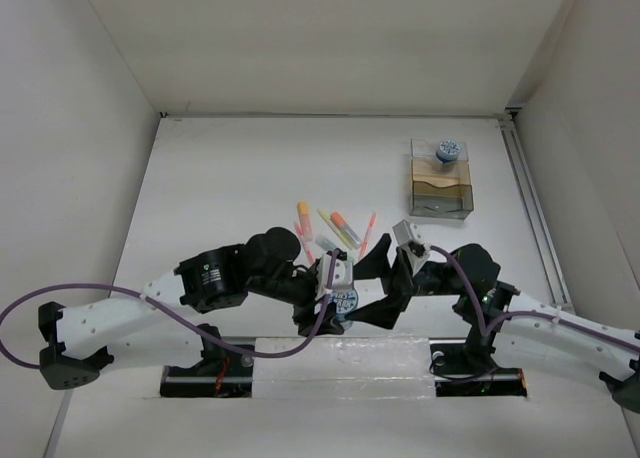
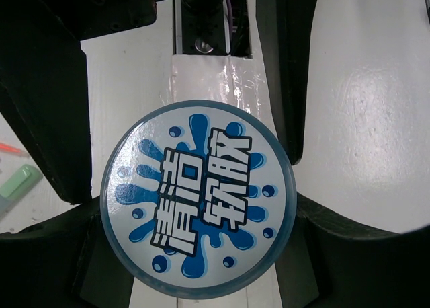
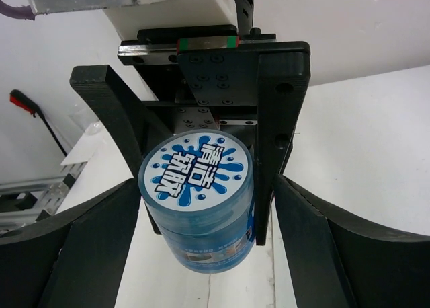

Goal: Sort the stationery into containers
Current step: Pass the stationery from the left arm to the right

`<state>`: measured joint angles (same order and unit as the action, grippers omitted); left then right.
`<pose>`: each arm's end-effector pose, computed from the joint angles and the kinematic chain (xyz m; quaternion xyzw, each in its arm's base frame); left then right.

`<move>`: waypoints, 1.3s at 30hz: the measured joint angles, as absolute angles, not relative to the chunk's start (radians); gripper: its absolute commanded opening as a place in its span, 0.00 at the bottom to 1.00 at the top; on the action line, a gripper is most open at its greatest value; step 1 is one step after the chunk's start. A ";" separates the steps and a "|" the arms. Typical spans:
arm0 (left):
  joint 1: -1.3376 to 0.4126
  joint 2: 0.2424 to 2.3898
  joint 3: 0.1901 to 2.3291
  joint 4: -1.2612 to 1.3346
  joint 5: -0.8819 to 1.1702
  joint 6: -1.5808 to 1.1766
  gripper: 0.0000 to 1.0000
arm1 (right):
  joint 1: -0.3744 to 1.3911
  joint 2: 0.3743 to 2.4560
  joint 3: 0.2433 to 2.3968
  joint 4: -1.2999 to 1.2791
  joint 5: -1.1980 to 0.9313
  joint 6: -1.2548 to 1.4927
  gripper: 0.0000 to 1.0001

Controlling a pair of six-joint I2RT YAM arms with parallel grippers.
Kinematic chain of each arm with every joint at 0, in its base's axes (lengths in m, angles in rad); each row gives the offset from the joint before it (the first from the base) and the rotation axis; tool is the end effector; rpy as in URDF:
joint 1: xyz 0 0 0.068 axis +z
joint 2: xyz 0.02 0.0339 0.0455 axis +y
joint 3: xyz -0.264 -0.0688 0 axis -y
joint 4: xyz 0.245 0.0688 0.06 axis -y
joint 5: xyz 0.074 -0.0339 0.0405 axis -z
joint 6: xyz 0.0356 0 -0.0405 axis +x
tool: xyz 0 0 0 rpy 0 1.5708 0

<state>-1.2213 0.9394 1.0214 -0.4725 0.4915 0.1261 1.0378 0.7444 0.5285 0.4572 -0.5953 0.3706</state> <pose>0.0530 -0.1945 0.3664 0.6086 0.5454 -0.4536 0.3556 0.0735 0.1639 0.3232 -0.4112 0.4816 0.6250 0.4563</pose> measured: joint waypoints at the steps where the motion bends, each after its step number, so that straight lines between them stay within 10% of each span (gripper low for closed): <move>1: -1.221 0.939 1.021 -0.476 0.491 0.126 0.00 | 1.041 0.747 0.529 0.456 -0.595 0.371 0.85; 39: -1.222 0.874 1.021 -0.505 0.407 0.103 0.00 | 1.236 0.797 0.522 0.551 -0.296 0.284 0.73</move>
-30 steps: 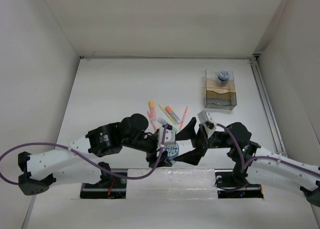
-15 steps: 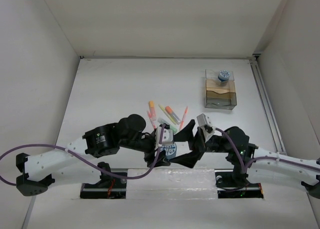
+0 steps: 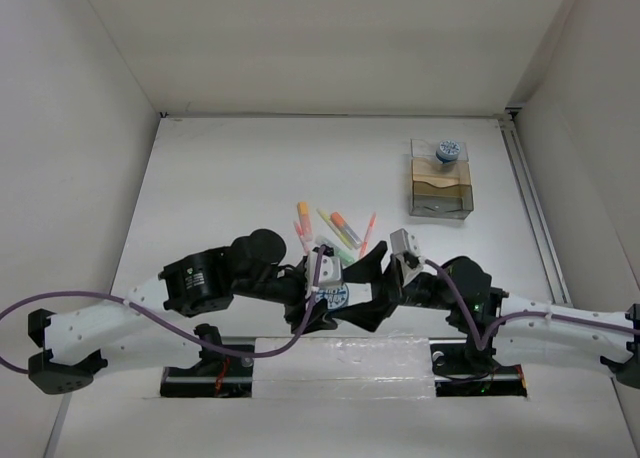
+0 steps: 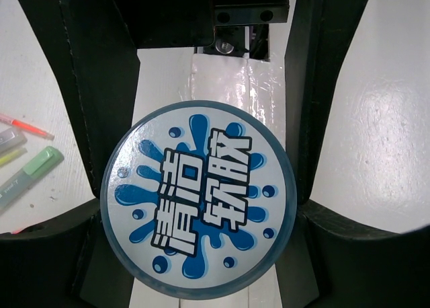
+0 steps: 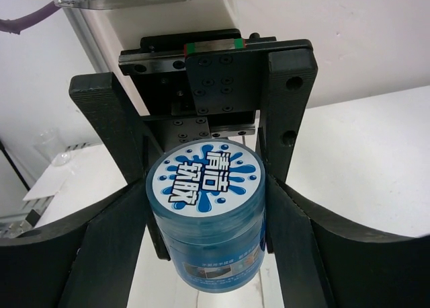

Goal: Sort the stationery into containers
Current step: Pass the stationery from the left arm to the right

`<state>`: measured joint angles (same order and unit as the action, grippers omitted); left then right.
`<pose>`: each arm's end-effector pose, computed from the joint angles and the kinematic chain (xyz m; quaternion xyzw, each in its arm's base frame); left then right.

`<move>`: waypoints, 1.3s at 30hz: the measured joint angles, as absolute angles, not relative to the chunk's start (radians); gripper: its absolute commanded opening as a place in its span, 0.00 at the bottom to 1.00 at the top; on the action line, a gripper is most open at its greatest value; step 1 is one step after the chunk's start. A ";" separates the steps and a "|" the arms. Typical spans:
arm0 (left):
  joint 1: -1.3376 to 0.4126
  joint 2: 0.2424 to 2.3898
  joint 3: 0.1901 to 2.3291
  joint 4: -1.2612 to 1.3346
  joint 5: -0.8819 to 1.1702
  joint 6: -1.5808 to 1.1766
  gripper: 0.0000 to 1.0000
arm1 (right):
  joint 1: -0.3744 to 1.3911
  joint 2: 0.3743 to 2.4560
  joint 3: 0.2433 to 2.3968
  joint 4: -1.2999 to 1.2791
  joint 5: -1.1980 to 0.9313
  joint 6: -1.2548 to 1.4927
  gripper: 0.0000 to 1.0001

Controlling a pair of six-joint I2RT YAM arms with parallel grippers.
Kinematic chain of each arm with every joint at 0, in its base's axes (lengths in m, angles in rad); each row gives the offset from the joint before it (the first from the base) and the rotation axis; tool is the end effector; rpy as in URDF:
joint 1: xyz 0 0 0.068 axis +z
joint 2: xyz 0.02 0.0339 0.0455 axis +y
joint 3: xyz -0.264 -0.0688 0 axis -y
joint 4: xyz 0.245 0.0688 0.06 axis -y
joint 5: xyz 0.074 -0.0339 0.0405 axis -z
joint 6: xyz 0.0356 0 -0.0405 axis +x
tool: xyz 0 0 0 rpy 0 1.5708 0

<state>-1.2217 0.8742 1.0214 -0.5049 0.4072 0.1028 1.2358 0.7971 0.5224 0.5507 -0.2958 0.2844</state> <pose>0.0497 -0.1778 0.3739 0.5857 0.5637 -0.4371 0.3850 0.0532 0.1843 0.3231 -0.3777 0.4765 0.6080 0.5106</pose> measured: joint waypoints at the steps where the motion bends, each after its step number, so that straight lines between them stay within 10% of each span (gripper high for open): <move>1: -1.221 0.873 1.021 -0.508 0.408 0.103 0.00 | 1.238 0.800 0.522 0.553 -0.292 0.282 0.73; 10: -1.221 0.863 1.021 -0.542 0.407 0.101 0.00 | 1.246 0.838 0.523 0.577 -0.294 0.271 0.00; 25: -1.224 0.843 1.004 -0.512 0.379 0.089 0.43 | 1.251 0.830 0.523 0.584 -0.290 0.254 0.00; 26: -1.224 0.842 1.004 -0.511 0.379 0.088 0.99 | 1.251 0.830 0.523 0.585 -0.287 0.253 0.00; 39: -1.223 0.843 0.997 -0.437 0.318 0.079 0.99 | 1.265 0.892 0.524 0.537 -0.171 0.252 0.00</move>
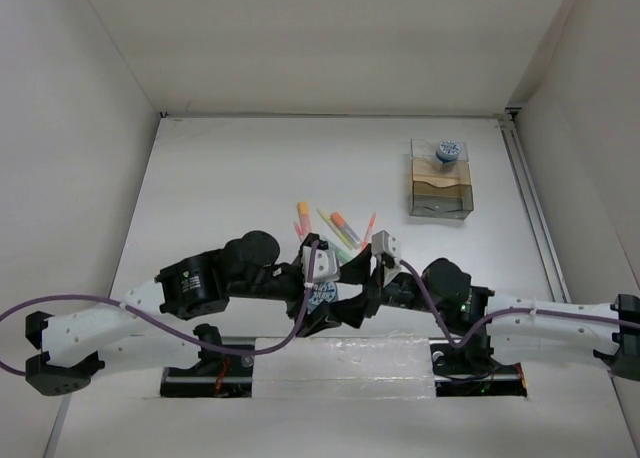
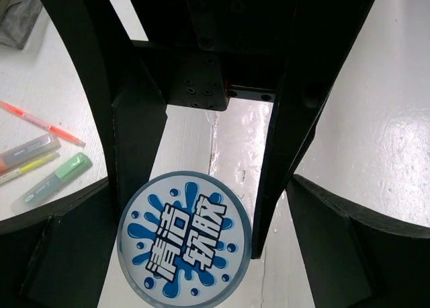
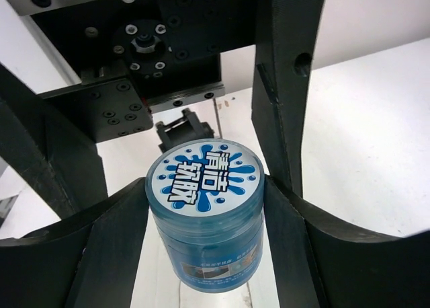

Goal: Sort the stationery into containers
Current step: Pass the stationery from the left arm to the right

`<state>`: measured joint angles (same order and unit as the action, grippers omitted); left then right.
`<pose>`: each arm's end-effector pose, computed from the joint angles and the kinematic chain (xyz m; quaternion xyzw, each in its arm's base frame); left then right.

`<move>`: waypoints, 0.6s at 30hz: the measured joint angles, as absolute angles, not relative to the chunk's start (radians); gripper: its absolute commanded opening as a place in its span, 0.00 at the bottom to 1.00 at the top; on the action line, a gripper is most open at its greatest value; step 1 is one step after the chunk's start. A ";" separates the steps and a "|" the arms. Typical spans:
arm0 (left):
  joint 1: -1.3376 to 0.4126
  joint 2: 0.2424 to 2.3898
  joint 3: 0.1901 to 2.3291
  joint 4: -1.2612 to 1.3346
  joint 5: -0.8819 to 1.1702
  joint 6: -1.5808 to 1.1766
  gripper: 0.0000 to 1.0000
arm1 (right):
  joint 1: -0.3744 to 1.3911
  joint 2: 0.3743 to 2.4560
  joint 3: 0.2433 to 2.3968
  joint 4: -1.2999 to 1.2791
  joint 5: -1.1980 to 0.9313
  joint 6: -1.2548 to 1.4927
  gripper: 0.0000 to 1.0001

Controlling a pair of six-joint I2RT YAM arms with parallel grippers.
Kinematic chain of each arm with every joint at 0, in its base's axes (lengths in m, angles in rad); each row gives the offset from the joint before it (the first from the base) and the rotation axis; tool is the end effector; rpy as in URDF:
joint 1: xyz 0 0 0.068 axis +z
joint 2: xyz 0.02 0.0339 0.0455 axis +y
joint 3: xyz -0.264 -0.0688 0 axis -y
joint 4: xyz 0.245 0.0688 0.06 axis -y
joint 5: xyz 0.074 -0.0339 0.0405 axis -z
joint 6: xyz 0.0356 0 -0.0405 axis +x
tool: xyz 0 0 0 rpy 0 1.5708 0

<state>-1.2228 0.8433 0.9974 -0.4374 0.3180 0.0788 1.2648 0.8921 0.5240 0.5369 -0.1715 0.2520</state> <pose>0.0512 -0.1738 0.3774 0.5541 0.5708 -0.4273 0.4297 0.0581 0.2040 0.3051 -0.3689 0.5302 0.5638 0.5147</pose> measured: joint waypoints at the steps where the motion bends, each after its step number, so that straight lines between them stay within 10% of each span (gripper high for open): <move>1: -1.223 0.842 0.995 -0.437 0.311 0.078 0.99 | 1.266 0.892 0.524 0.535 -0.152 0.250 0.00; 18: -1.218 0.594 0.934 -0.385 -0.230 -0.134 0.99 | 0.977 0.989 0.531 0.483 0.223 0.248 0.00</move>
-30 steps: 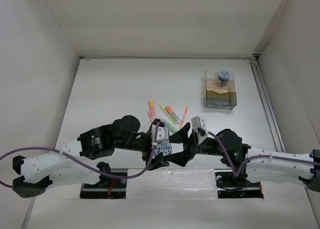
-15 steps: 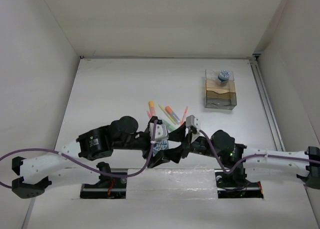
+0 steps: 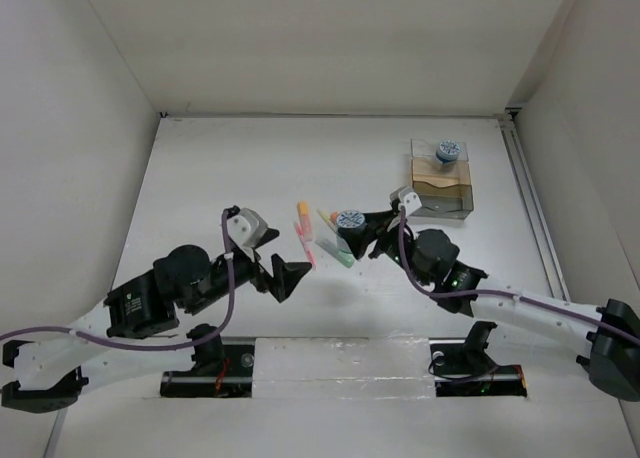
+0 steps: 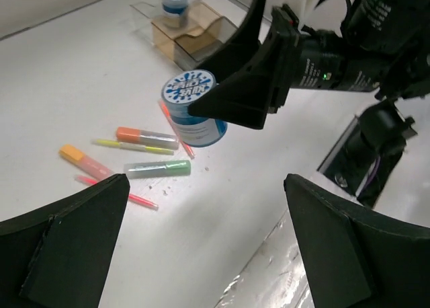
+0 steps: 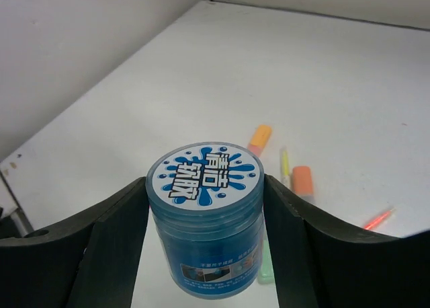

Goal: Sort the stationery into containers
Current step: Place the stationery into the container

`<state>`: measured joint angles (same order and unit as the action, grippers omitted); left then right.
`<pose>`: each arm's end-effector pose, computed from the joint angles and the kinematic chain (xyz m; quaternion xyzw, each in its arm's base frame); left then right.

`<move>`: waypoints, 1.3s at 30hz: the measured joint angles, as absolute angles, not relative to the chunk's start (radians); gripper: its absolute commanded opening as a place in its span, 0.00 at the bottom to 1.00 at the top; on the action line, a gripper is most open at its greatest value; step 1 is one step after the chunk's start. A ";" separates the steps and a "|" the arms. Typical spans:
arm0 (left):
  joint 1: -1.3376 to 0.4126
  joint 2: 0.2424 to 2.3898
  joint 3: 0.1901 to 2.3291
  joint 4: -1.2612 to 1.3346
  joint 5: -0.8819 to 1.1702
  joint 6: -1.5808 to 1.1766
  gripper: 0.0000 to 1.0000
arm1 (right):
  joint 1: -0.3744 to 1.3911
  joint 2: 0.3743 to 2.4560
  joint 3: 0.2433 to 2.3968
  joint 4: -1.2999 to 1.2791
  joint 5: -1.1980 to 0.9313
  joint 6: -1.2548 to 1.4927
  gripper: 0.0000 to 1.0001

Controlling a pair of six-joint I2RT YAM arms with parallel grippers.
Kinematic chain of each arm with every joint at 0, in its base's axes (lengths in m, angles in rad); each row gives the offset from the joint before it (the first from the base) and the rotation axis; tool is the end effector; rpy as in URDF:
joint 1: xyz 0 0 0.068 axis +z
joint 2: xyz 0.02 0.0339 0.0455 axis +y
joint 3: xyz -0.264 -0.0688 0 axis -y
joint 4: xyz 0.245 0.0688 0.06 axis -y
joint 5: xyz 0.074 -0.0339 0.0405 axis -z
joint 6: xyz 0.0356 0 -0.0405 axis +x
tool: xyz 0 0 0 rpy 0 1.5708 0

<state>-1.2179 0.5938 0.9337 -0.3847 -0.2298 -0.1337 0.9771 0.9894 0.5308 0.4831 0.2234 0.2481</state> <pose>0.0493 -0.1105 0.3946 0.3026 0.6559 -0.3648 0.5875 0.1352 0.1862 0.2821 -0.1729 0.6769 0.3453 0.6267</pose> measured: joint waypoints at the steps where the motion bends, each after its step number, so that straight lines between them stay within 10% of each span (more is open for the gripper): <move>1: -1.217 0.578 0.931 -0.381 -0.259 -0.146 0.99 | 0.960 0.998 0.535 0.472 0.220 0.249 0.00; 39: -1.216 0.603 0.845 -0.443 -0.570 -0.310 0.99 | 0.065 1.813 1.226 0.576 -0.186 0.091 0.00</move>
<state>-1.2163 0.6033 0.8448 -0.4427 -0.5697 -0.3099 0.0654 1.8133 1.2259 0.5762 -0.1856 0.0906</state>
